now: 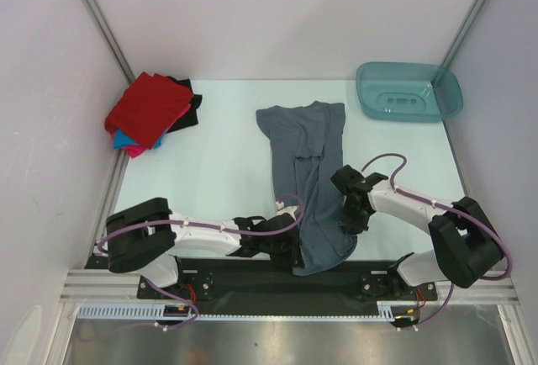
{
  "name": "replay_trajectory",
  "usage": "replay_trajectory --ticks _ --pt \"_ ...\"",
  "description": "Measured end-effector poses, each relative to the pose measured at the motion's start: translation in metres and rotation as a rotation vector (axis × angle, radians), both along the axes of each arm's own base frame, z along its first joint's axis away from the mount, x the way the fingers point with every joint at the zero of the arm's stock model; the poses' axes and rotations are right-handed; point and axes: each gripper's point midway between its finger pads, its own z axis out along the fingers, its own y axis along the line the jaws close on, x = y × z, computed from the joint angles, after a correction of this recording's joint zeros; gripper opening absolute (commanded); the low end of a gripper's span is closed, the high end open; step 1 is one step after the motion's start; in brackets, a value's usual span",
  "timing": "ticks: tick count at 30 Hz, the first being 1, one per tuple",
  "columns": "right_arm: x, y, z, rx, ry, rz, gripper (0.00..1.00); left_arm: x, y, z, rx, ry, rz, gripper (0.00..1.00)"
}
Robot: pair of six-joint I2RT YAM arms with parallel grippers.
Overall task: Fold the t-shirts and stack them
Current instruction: Fold the tshirt
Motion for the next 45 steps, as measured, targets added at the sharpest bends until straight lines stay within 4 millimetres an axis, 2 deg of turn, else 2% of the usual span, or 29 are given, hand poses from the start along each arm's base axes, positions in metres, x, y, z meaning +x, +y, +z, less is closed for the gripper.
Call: replay_trajectory --ticks 2,5,8,12,16,19,25,29,31,32,34,35,36,38,39,40,41,42,45 --pt "-0.002 0.003 0.001 0.007 -0.006 0.011 0.04 0.0 0.001 0.0 0.004 -0.003 -0.003 0.0" --pt "-0.007 0.007 0.002 0.004 -0.014 0.04 0.0 -0.001 0.006 0.003 0.02 -0.008 -0.015 0.0" --pt "-0.029 0.012 0.004 -0.005 0.036 0.104 0.0 0.001 0.009 0.012 0.05 -0.029 -0.033 0.0" --pt "-0.055 0.016 0.021 -0.016 0.083 0.186 0.0 0.008 0.01 0.045 0.054 -0.097 -0.068 0.0" --pt "-0.053 0.025 0.049 0.025 0.062 0.203 0.0 0.014 0.016 0.081 0.059 -0.163 -0.108 0.01" --pt "-0.053 0.03 0.065 0.051 0.058 0.224 0.0 0.016 0.026 0.092 0.101 -0.187 -0.138 0.02" --pt "-0.071 0.027 0.07 0.062 0.133 0.263 0.0 0.006 0.059 0.079 0.236 -0.155 -0.211 0.02" --pt "-0.085 0.03 0.069 0.086 0.19 0.29 0.0 -0.007 0.071 0.073 0.277 -0.1 -0.264 0.01" --pt "-0.093 0.032 0.068 0.097 0.212 0.311 0.0 -0.013 0.076 0.07 0.288 -0.074 -0.284 0.04" --pt "-0.097 0.033 0.068 0.104 0.225 0.32 0.01 -0.015 0.078 0.068 0.294 -0.061 -0.291 0.05" --pt "-0.104 0.035 0.065 0.12 0.255 0.338 0.14 -0.02 0.082 0.064 0.305 -0.042 -0.307 0.08" --pt "-0.108 0.035 0.063 0.124 0.271 0.345 0.38 -0.022 0.083 0.063 0.307 -0.03 -0.319 0.1" --pt "-0.11 0.035 0.062 0.123 0.286 0.35 0.53 -0.025 0.085 0.061 0.311 -0.019 -0.33 0.22" --pt "-0.113 0.033 0.059 0.107 0.308 0.356 0.59 -0.028 0.088 0.058 0.329 -0.003 -0.349 0.39" --pt "-0.114 0.032 0.059 0.097 0.311 0.358 0.61 -0.029 0.091 0.056 0.344 0.004 -0.353 0.62" --pt "-0.113 0.031 0.06 0.087 0.307 0.358 0.64 -0.029 0.095 0.055 0.361 0.004 -0.358 0.72" --pt "-0.11 0.029 0.062 0.073 0.295 0.357 0.76 -0.028 0.099 0.054 0.379 0.003 -0.35 0.83" --pt "-0.105 0.029 0.066 0.059 0.28 0.352 0.77 -0.026 0.103 0.054 0.397 -0.01 -0.345 0.89" --pt "-0.08 0.034 0.082 0.031 0.194 0.344 0.77 -0.014 0.105 0.066 0.422 -0.056 -0.311 0.94"
